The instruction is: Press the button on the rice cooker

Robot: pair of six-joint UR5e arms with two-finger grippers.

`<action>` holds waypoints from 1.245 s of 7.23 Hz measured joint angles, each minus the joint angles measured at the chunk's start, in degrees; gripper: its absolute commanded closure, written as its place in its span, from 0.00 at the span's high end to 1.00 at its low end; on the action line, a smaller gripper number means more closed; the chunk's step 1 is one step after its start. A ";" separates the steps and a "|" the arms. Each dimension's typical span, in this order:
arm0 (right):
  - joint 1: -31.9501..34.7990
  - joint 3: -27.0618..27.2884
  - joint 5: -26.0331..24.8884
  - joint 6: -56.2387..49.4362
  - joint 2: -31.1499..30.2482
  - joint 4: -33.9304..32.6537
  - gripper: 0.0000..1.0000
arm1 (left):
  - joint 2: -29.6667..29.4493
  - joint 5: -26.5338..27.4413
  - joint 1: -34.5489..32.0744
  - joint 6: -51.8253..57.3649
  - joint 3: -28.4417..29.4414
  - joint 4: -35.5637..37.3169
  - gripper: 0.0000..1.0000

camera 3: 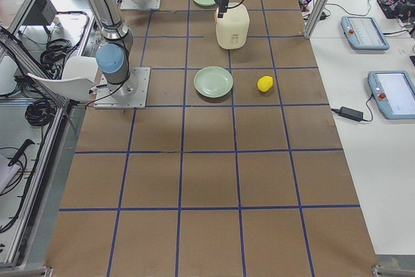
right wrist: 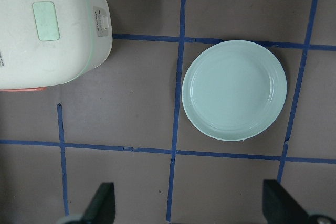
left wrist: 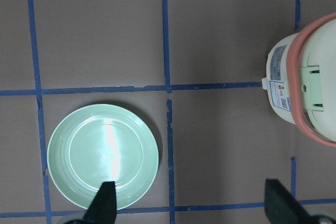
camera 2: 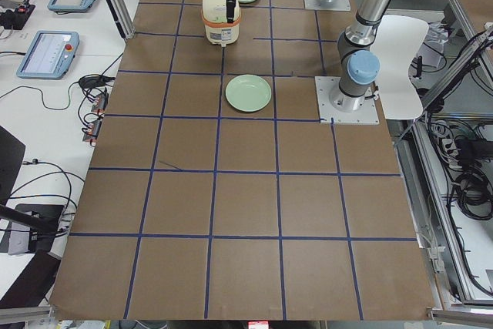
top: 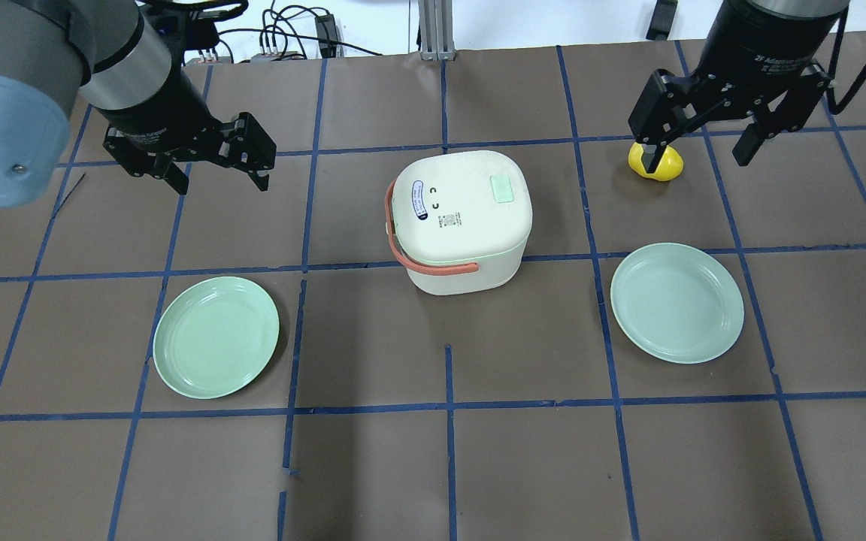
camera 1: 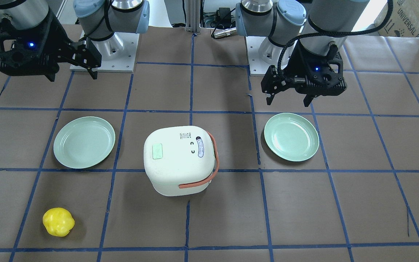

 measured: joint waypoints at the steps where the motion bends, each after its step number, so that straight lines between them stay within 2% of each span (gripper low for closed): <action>1: 0.00 0.03 0.11 0.08 0.06 0.01 1.00 | 0.00 0.00 0.00 0.00 0.00 0.00 1.00; 9: 0.00 0.36 0.15 -0.70 0.10 -0.07 1.00 | 0.00 0.00 0.00 0.00 0.00 0.00 1.00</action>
